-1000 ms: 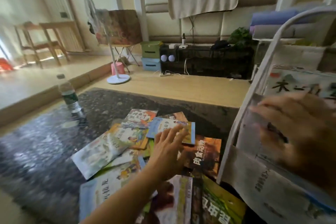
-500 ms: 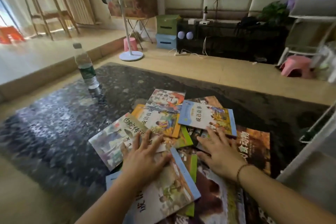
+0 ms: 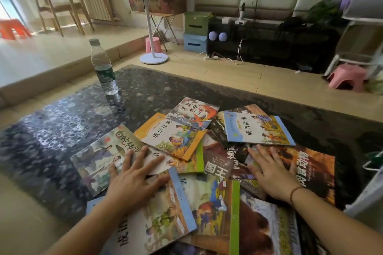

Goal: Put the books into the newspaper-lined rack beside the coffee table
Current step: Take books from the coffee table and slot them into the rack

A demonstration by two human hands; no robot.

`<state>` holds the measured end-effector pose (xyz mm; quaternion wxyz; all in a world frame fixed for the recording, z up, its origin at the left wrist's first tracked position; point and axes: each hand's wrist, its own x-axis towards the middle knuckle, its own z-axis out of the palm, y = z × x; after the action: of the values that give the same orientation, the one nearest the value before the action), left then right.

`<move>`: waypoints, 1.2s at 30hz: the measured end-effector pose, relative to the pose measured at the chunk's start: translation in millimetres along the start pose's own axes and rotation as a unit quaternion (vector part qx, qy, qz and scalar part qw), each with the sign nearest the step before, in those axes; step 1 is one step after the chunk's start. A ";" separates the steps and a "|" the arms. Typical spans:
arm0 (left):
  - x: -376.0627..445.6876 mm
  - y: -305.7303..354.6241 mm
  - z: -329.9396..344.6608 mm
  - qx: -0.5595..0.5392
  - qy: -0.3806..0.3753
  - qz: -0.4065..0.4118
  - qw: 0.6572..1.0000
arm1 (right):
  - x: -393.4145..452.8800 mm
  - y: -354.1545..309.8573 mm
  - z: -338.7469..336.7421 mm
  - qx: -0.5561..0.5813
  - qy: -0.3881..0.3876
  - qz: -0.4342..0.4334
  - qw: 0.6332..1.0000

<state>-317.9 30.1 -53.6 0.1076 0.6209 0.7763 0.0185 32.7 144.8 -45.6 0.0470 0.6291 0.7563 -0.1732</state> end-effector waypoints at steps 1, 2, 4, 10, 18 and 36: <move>0.0 -7.9 -0.9 0.002 -0.003 -0.002 1.000 | 3.1 1.7 -1.0 0.003 0.000 0.012 1.000; -0.3 -14.5 -2.3 0.004 -0.006 -0.004 1.000 | 6.1 3.3 -2.3 0.006 0.000 0.022 1.000; -1.1 -24.5 -4.5 0.007 -0.008 -0.004 1.000 | 10.8 6.8 -4.3 0.008 -0.003 0.034 0.999; 0.7 -58.8 -14.4 0.017 -0.012 -0.037 0.999 | 16.4 10.7 -7.9 -0.007 -0.014 0.039 0.999; 10.0 -83.9 -19.7 0.021 -0.027 -0.059 0.998 | 15.9 -5.8 -3.3 -0.066 0.136 -0.001 0.988; 10.8 -83.8 -9.6 -0.033 0.098 -0.041 0.994 | 143.2 -169.2 -3.7 -0.019 0.111 -0.172 0.979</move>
<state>-402.4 22.4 -59.4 0.0525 0.5801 0.8066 0.1006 -159.7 254.8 -49.3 -0.0554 0.5036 0.8571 -0.0934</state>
